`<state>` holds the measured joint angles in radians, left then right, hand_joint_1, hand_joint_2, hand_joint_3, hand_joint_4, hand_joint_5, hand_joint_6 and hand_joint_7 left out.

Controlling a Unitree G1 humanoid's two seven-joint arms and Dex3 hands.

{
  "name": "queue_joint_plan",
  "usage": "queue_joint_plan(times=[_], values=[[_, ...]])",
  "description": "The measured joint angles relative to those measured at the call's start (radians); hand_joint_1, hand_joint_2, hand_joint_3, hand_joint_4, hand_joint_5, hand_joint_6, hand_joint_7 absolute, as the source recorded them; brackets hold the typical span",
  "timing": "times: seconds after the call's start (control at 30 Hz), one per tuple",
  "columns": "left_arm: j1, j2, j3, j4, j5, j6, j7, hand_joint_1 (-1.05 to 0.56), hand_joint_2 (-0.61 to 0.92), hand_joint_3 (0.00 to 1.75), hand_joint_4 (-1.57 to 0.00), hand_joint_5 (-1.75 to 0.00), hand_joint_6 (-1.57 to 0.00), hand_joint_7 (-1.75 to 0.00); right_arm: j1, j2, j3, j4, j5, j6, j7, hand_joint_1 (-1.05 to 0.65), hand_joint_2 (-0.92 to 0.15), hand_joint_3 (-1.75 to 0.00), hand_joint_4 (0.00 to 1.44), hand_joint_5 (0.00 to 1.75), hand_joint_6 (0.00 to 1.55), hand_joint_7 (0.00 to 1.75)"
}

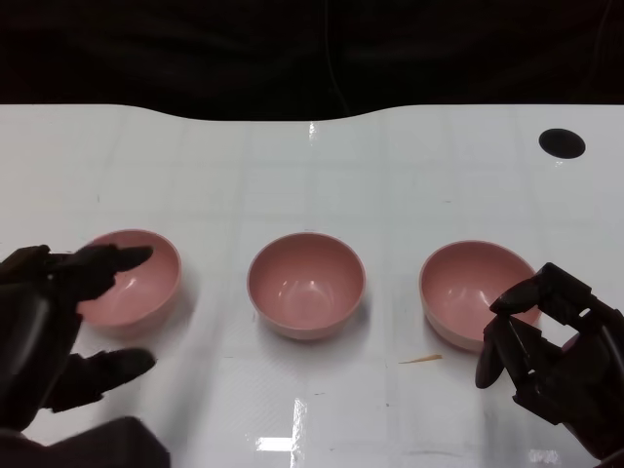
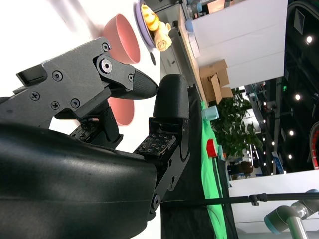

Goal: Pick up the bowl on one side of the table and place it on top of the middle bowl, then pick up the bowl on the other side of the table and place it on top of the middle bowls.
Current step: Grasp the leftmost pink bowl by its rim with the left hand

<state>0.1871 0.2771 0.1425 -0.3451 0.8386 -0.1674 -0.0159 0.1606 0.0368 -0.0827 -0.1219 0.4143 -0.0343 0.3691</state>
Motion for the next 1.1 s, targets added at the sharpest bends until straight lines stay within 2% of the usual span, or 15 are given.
queue_joint_plan(times=[0.1,0.2,0.3,0.4,0.6,0.87,1.1], values=[[-0.033,0.108,-0.031,-0.093,0.154,0.102,-0.232,-0.82,0.89,0.01,-0.64,-0.06,-0.65,-0.01,0.0,0.0,-0.002,0.0,0.001,0.001,0.0,-0.18,-0.61,-0.84,0.87,1.64,0.77,1.35],[-0.122,0.182,-0.091,-0.103,0.204,0.169,-0.458,-0.82,0.92,0.02,-0.62,-0.03,-0.64,0.0,0.0,-0.001,-0.006,0.001,0.003,0.001,0.0,-0.18,-0.62,-0.82,0.86,1.63,0.78,1.33],[-0.184,0.221,-0.145,-0.062,0.213,0.182,-0.537,-0.83,0.92,0.04,-0.6,-0.01,-0.62,0.0,0.0,0.0,-0.006,0.002,0.003,0.0,-0.001,-0.18,-0.63,-0.8,0.87,1.63,0.78,1.32],[-0.234,0.237,-0.195,0.034,0.221,0.187,-0.539,-0.83,0.92,0.11,-0.59,-0.01,-0.6,0.0,0.001,0.001,-0.004,0.003,0.0,-0.002,-0.001,-0.19,-0.63,-0.81,0.88,1.63,0.79,1.33],[-0.32,0.261,-0.243,0.23,0.172,0.143,-0.445,-0.8,0.92,0.15,-0.57,0.0,-0.58,0.0,0.002,0.005,0.001,0.003,-0.004,-0.004,-0.006,-0.19,-0.63,-0.83,0.88,1.63,0.78,1.34],[-0.408,0.262,-0.305,0.37,0.126,0.127,-0.37,-0.73,0.92,0.12,-0.58,-0.01,-0.6,-0.01,0.007,0.005,0.001,0.0,-0.001,-0.004,-0.011,-0.19,-0.64,-0.8,0.87,1.64,0.78,1.34],[-0.491,0.263,-0.347,0.569,0.046,0.026,-0.218,-0.63,0.92,0.04,-0.64,-0.02,-0.67,-0.02,0.006,0.005,0.001,0.0,-0.003,-0.005,-0.012,-0.18,-0.64,-0.82,0.87,1.65,0.78,1.35]])
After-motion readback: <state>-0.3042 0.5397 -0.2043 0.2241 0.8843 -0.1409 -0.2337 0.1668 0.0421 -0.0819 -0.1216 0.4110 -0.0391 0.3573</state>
